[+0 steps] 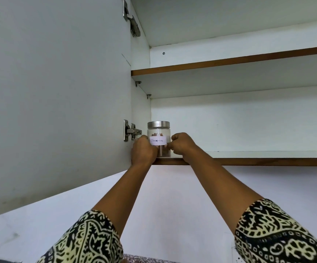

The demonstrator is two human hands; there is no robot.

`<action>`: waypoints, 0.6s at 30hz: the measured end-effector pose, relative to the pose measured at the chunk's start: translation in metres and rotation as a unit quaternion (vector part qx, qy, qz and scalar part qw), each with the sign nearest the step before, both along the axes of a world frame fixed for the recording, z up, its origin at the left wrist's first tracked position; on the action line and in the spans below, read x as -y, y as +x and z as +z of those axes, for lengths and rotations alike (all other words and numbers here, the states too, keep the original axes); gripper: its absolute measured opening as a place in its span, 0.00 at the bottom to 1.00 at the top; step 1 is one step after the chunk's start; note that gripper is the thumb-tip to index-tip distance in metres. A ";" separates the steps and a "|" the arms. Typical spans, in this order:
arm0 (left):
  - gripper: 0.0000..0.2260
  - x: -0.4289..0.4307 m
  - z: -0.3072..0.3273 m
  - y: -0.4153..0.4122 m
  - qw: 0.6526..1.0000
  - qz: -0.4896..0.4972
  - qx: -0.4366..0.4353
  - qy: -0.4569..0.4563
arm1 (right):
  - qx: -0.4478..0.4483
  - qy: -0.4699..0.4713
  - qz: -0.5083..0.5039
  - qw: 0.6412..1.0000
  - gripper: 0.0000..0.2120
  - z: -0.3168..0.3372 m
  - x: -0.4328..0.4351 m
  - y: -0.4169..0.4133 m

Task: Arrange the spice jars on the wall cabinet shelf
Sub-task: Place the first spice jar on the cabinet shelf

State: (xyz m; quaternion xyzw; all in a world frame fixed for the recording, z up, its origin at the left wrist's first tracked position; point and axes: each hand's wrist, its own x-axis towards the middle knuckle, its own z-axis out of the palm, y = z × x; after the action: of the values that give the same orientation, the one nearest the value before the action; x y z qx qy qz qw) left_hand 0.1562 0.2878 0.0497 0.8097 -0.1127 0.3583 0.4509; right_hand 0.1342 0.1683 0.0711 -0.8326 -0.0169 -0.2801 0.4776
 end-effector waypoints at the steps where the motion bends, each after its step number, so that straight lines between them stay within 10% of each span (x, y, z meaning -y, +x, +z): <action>1: 0.13 -0.001 -0.001 0.000 1.000 -0.010 -0.006 0.000 | -0.002 0.004 -0.004 1.000 0.16 0.002 0.001 0.002; 18: 0.10 -0.005 0.007 0.023 0.992 -0.083 -0.097 0.006 | -0.071 -0.175 0.026 0.982 0.16 0.010 -0.016 0.019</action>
State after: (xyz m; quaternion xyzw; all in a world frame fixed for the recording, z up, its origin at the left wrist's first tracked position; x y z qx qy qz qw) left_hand 0.1788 0.2928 0.0570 0.8311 -0.1376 0.2383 0.4833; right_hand 0.1527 0.1846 0.0815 -0.9204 -0.0538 -0.2008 0.3312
